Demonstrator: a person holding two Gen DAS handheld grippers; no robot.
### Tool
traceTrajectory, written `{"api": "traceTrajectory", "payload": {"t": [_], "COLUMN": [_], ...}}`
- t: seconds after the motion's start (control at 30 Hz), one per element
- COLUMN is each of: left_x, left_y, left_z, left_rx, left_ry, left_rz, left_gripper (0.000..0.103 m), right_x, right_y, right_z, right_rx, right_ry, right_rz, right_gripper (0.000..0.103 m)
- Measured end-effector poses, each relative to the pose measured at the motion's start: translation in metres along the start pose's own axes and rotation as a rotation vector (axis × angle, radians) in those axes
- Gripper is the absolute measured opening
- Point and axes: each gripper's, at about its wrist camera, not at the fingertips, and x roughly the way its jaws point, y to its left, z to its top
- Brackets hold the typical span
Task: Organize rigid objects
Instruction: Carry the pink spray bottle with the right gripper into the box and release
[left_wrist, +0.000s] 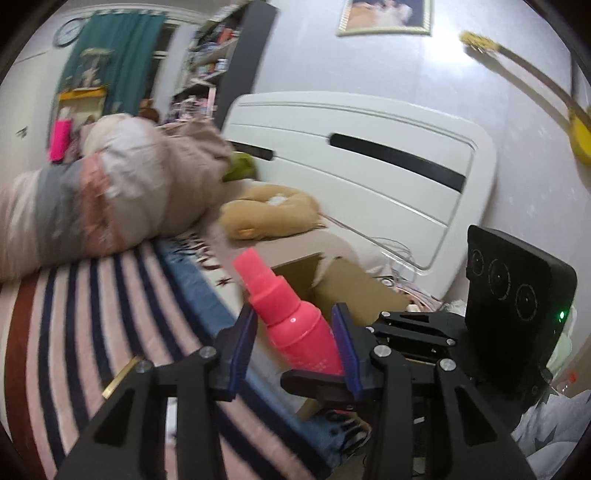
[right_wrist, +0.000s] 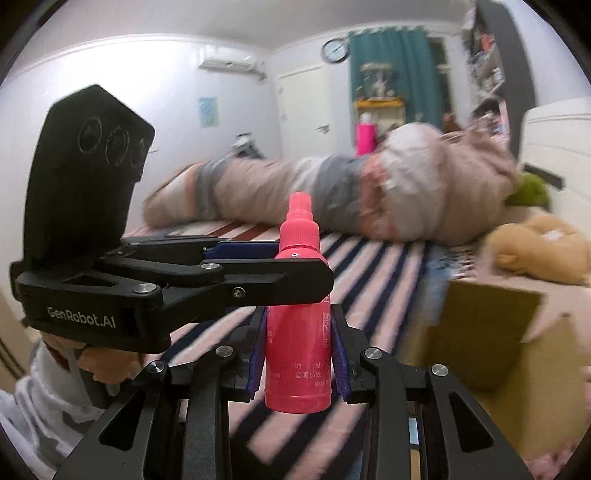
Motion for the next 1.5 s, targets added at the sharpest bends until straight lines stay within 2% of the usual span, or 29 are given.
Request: {"api": "traceTrajectory", "payload": {"t": [0.2, 0.4, 0.6, 0.67, 0.73, 0.9, 0.97, 1.07, 1.2, 1.4, 1.5], "left_x": [0.069, 0.125, 0.146, 0.146, 0.141, 0.121, 0.111, 0.088, 0.056, -0.002, -0.023], "left_y": [-0.036, -0.052, -0.056, -0.058, -0.056, -0.047, -0.041, -0.026, -0.001, 0.054, 0.086], "left_z": [0.023, 0.021, 0.013, 0.011, 0.01, 0.014, 0.014, 0.014, 0.01, -0.007, -0.023], "left_rx": [0.08, 0.112, 0.123, 0.152, 0.161, 0.151, 0.141, 0.106, 0.066, -0.005, -0.048], "left_ry": [0.089, 0.196, 0.255, 0.253, 0.242, 0.216, 0.198, 0.166, 0.131, 0.085, 0.081], "left_rz": [-0.05, -0.058, -0.044, -0.008, 0.015, 0.045, 0.061, 0.076, 0.123, 0.253, 0.325], "left_gripper": [0.038, 0.038, 0.038, 0.044, 0.054, 0.06, 0.067, 0.069, 0.07, 0.072, 0.072], "right_x": [-0.03, -0.034, -0.028, -0.026, -0.024, -0.026, -0.026, -0.024, -0.021, -0.008, 0.008], "right_y": [-0.059, -0.098, -0.109, -0.112, -0.118, -0.126, -0.123, -0.116, -0.096, -0.052, -0.024], "right_z": [-0.009, -0.029, -0.04, -0.043, -0.045, -0.043, -0.04, -0.034, -0.022, 0.0, 0.011], "right_rx": [0.083, 0.161, 0.172, 0.17, 0.181, 0.235, 0.232, 0.224, 0.183, 0.106, 0.063], "right_ry": [0.001, 0.065, 0.116, 0.133, 0.147, 0.15, 0.148, 0.14, 0.135, 0.108, 0.123], "right_rz": [-0.115, -0.187, -0.253, -0.3, -0.33, -0.3, -0.306, -0.291, -0.267, -0.192, -0.124], "right_gripper": [0.027, 0.027, 0.027, 0.027, 0.027, 0.028, 0.03, 0.035, 0.036, 0.041, 0.043]}}
